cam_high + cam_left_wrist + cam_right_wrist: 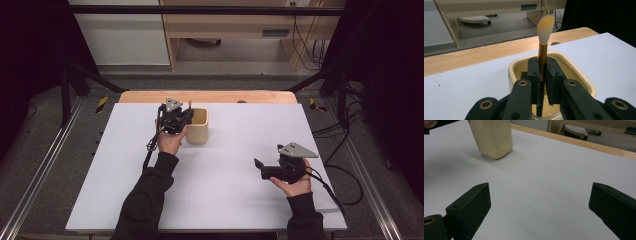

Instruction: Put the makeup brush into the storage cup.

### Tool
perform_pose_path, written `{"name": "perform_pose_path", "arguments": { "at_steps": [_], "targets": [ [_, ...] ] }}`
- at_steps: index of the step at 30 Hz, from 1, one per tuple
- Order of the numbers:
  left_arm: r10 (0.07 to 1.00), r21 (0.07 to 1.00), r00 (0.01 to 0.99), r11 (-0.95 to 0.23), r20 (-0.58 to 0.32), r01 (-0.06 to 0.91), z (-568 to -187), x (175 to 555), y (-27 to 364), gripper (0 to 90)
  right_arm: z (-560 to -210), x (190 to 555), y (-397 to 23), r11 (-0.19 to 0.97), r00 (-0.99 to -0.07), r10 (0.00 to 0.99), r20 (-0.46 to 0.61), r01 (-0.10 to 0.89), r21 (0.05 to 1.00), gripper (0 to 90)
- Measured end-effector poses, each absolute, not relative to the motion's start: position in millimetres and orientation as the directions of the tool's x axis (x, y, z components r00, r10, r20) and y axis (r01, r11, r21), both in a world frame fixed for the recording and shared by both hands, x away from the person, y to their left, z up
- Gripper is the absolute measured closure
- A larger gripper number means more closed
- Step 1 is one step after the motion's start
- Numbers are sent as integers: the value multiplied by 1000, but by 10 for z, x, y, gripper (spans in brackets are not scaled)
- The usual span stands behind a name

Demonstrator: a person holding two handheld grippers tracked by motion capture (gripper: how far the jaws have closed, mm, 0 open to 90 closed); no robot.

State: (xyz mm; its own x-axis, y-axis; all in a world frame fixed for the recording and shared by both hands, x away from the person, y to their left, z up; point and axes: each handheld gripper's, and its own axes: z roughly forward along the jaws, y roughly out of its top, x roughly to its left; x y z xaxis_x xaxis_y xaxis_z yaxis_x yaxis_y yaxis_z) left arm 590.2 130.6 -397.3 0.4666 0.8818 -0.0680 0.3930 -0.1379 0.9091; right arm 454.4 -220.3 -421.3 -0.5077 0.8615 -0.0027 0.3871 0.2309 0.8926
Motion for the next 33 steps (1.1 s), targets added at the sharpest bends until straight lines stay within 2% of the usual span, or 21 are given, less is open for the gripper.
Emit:
{"name": "perform_pose_path", "arguments": {
  "at_steps": [15, 33],
  "targets": [
    [871, 917, 482, -114, -93, 382, -3845, 5810, 1424, 685, -4196, 4543, -2222, 224, -503, 865, 0, 384, 896, 39],
    [827, 934, 553, -112, -102, 340, -3701, 5349, 1679, 442, -4157, 4528, -2250, 198, -494, 869, 17, 380, 904, 37]
  ]
}}
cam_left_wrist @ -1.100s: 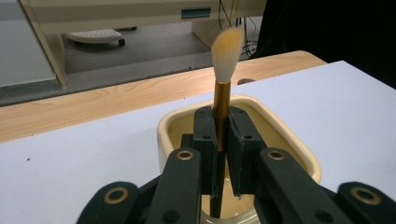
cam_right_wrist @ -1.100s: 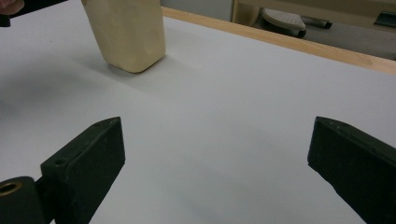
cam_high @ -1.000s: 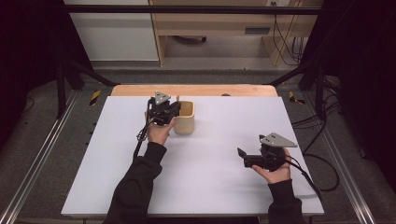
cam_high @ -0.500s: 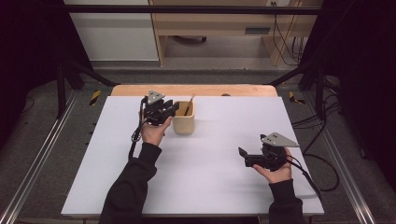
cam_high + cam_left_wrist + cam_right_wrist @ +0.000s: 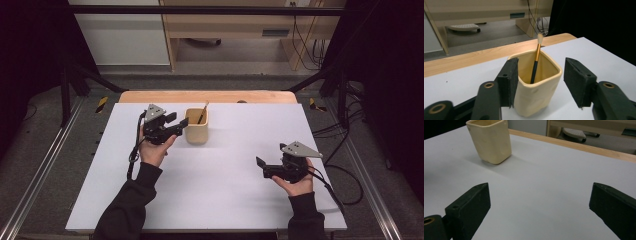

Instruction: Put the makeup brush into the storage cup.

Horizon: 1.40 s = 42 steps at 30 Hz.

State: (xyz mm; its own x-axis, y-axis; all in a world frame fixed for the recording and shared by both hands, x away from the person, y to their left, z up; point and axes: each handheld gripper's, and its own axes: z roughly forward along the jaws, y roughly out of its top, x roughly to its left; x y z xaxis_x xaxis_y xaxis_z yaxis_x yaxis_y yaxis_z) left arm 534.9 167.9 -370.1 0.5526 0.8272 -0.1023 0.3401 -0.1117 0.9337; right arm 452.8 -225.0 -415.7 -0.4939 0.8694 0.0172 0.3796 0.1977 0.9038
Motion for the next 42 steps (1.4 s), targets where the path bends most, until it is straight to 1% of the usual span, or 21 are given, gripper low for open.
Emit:
{"name": "perform_pose_path", "arguments": {
  "at_steps": [5, 12, 20, 35, 40, 42],
  "targets": [
    [814, 938, 571, -109, -106, 329, -3663, 5221, 1755, 380, -4149, 4526, -2259, 195, -491, 871, 18, 378, 905, 37],
    [806, 945, 585, -114, -93, 306, -3647, 5020, 1879, 316, -4132, 4514, -2273, 186, -491, 871, 23, 374, 909, 36],
    [816, 939, 570, -120, -92, 323, -3760, 4803, 2076, 210, -4120, 4502, -2284, 184, -493, 870, 25, 371, 910, 34],
    [856, 930, 505, -89, -112, 357, -3994, 4485, 2442, 112, -4108, 4472, -2299, 189, -498, 867, 20, 366, 911, 29],
    [866, 922, 478, -52, -150, 383, -4109, 4411, 2607, 94, -4113, 4456, -2300, 194, -505, 863, 18, 363, 911, 28],
    [870, 916, 469, -57, -150, 398, -4143, 4405, 2657, 90, -4120, 4450, -2296, 202, -508, 861, 12, 363, 910, 27]
  ]
}}
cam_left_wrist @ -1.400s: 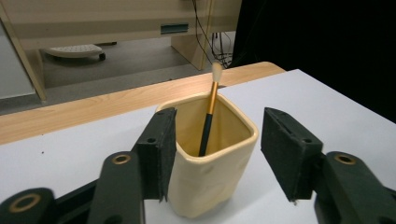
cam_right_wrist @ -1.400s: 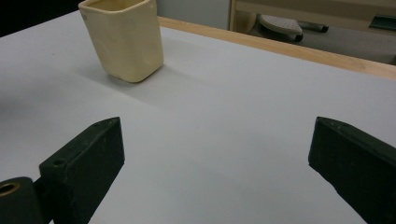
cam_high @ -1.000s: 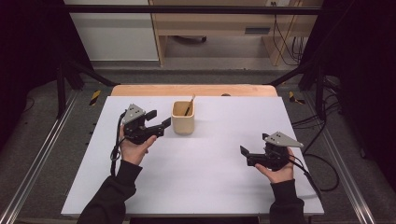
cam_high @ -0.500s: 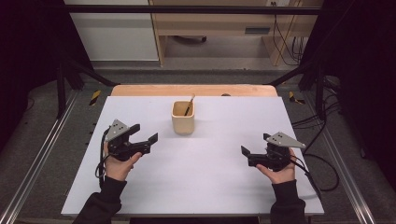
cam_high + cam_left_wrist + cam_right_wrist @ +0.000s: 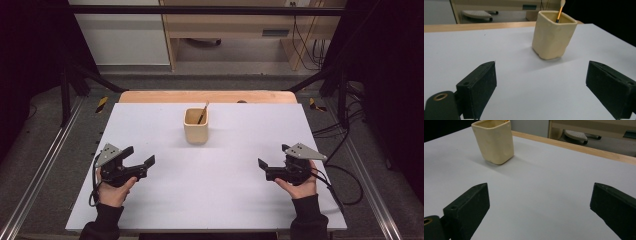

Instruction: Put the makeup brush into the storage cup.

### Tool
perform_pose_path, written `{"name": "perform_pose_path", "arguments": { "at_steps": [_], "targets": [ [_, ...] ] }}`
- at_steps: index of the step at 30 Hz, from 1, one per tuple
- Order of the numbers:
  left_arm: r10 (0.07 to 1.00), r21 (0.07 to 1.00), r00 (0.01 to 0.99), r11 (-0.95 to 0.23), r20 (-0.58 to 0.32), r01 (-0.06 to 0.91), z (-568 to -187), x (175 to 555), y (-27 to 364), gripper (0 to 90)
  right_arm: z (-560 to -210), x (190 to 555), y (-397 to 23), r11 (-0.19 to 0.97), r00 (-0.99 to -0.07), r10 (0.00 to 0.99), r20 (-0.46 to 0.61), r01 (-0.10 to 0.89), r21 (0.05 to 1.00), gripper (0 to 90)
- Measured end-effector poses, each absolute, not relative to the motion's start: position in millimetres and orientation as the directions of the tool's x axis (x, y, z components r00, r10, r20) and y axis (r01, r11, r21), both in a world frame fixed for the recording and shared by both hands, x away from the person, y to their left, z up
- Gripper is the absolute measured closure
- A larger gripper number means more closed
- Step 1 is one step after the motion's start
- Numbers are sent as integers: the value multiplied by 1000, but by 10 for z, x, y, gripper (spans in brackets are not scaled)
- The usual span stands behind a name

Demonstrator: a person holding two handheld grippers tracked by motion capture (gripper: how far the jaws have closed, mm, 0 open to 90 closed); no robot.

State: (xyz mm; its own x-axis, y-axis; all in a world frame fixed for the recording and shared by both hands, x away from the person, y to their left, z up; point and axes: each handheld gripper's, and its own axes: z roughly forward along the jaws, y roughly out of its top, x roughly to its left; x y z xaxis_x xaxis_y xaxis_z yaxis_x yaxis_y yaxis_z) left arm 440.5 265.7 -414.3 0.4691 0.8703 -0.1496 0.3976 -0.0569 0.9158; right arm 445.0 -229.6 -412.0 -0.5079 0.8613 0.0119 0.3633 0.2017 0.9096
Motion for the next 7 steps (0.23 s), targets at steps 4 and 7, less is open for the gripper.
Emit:
{"name": "perform_pose_path", "arguments": {
  "at_steps": [4, 7],
  "targets": [
    [876, 915, 460, -59, -144, 400, -4181, 4380, 2712, 87, -4128, 4440, -2291, 205, -509, 861, 11, 367, 907, 26],
    [877, 915, 460, -63, -139, 398, -4191, 4371, 2718, 87, -4128, 4437, -2293, 199, -508, 861, 16, 367, 909, 27]
  ]
}}
